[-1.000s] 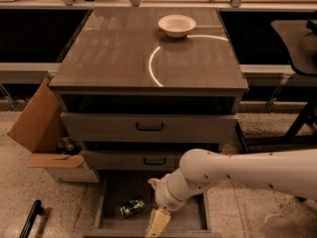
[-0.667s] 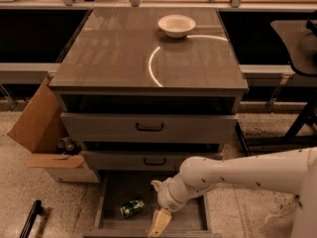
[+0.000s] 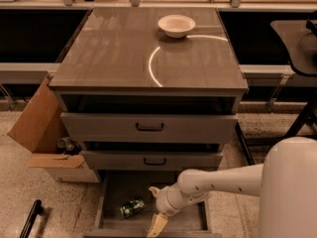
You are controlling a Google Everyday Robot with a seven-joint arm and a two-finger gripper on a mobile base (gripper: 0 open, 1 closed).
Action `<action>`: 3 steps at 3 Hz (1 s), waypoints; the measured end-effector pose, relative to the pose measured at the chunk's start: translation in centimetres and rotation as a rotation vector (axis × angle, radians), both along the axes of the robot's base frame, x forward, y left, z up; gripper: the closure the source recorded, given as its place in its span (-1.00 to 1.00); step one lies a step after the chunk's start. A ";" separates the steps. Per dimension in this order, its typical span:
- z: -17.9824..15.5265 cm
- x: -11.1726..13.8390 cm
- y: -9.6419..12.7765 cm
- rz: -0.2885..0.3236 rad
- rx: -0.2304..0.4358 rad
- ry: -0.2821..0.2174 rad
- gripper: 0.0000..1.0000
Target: Pick green can from bottom drawer and place on counter
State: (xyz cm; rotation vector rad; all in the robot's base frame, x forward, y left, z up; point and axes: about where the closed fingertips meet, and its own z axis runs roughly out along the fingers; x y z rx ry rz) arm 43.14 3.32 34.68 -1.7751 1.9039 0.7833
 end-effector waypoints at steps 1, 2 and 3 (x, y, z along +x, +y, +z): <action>0.1 0.0 0.0 0.001 -0.001 -0.001 -1.00; -1.3 0.4 0.2 -0.003 -0.001 0.005 -1.00; -4.5 2.5 0.3 -0.002 -0.001 -0.041 -1.00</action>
Offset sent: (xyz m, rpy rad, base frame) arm 0.0134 0.0025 -0.0314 -0.0015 0.0103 -0.0124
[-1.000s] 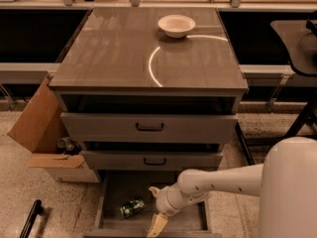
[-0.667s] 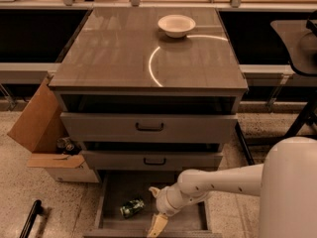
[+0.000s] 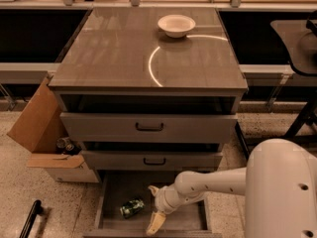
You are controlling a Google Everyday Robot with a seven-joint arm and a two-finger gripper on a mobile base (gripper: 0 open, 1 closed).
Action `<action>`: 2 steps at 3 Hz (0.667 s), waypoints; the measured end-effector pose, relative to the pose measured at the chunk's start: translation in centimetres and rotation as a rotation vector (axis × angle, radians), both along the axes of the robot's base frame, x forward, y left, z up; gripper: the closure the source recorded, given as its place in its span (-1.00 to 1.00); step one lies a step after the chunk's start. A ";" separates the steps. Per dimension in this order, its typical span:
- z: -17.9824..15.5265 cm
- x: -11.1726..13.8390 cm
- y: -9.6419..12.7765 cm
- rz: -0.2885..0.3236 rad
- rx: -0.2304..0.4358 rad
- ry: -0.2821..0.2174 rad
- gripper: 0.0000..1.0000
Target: Pick green can from bottom drawer and place on counter
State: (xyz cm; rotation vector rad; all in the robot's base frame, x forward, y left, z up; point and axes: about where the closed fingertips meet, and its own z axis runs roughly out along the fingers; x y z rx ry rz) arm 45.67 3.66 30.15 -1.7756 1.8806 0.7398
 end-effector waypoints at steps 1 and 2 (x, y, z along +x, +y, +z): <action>-3.1 2.2 0.4 -0.017 0.027 -0.060 -1.00; -5.3 4.2 1.4 -0.016 0.073 -0.111 -1.00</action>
Offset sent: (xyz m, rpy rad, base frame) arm 0.0754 0.0245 -0.0780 0.1349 -0.1891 -0.0209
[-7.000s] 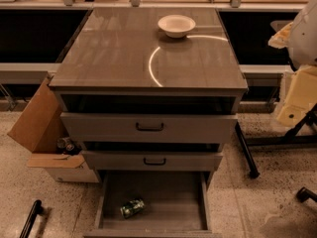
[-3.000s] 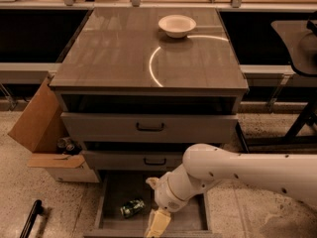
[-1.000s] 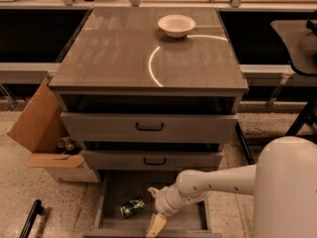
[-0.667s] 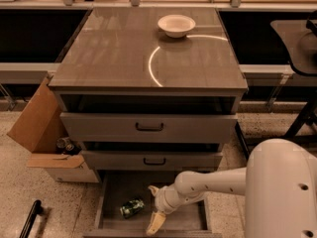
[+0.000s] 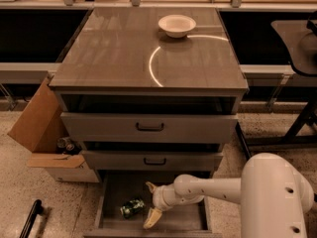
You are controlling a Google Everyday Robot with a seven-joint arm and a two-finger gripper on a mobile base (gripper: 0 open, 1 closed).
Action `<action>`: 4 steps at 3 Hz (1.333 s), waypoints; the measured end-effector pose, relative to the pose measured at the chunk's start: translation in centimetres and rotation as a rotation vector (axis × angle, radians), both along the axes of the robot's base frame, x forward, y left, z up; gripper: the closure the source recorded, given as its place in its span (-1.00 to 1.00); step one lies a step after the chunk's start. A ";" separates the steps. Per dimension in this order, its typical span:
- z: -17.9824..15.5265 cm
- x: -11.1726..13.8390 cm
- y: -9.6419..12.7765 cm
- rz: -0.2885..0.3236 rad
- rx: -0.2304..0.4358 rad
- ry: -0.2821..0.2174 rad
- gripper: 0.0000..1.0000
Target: Pick green can from bottom drawer and place on counter
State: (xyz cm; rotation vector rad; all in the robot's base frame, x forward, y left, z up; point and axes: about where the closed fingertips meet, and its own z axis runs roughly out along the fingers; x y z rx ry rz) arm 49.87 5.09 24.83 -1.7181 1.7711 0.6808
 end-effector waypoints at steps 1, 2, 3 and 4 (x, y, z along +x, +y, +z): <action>-1.8 1.8 1.2 0.014 0.043 -0.040 -1.00; -3.3 2.9 2.4 0.026 0.072 -0.066 -1.00; -5.0 3.5 3.8 0.044 0.080 -0.075 -1.00; -7.0 3.8 4.9 0.056 0.063 -0.062 -1.00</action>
Offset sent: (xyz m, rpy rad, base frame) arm 0.0453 0.0343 -0.0506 0.1045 -0.1032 0.0363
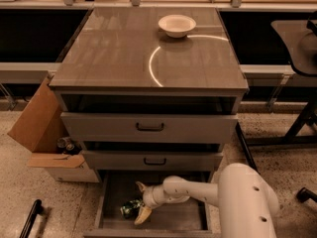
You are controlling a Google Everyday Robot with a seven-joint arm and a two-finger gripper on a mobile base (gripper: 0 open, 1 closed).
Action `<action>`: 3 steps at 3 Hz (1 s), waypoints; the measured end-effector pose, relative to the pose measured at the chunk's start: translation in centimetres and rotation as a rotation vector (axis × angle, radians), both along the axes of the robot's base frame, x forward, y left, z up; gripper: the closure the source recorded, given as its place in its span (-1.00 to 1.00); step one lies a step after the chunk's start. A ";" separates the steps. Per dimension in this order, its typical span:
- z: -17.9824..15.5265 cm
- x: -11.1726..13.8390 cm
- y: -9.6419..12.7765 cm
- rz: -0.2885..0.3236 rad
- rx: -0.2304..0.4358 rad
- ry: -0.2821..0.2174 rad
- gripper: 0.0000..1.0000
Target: Pick green can from bottom drawer and place on counter
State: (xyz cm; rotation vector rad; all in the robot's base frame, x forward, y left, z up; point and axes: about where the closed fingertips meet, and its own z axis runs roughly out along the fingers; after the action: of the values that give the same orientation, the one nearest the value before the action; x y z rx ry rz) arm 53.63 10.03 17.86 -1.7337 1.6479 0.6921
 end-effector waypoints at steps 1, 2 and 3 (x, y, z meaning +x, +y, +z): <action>-1.8 0.3 1.1 0.010 -0.040 0.010 -1.00; -3.3 0.5 1.8 0.021 -0.055 0.027 -1.00; -4.8 0.6 2.3 0.024 -0.064 0.047 -0.67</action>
Offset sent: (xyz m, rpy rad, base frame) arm 0.0129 0.0237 -0.0505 -0.0756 0.0424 0.0275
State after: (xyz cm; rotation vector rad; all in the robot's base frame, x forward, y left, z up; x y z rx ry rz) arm 54.25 12.34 13.10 -1.7974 1.7000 0.7037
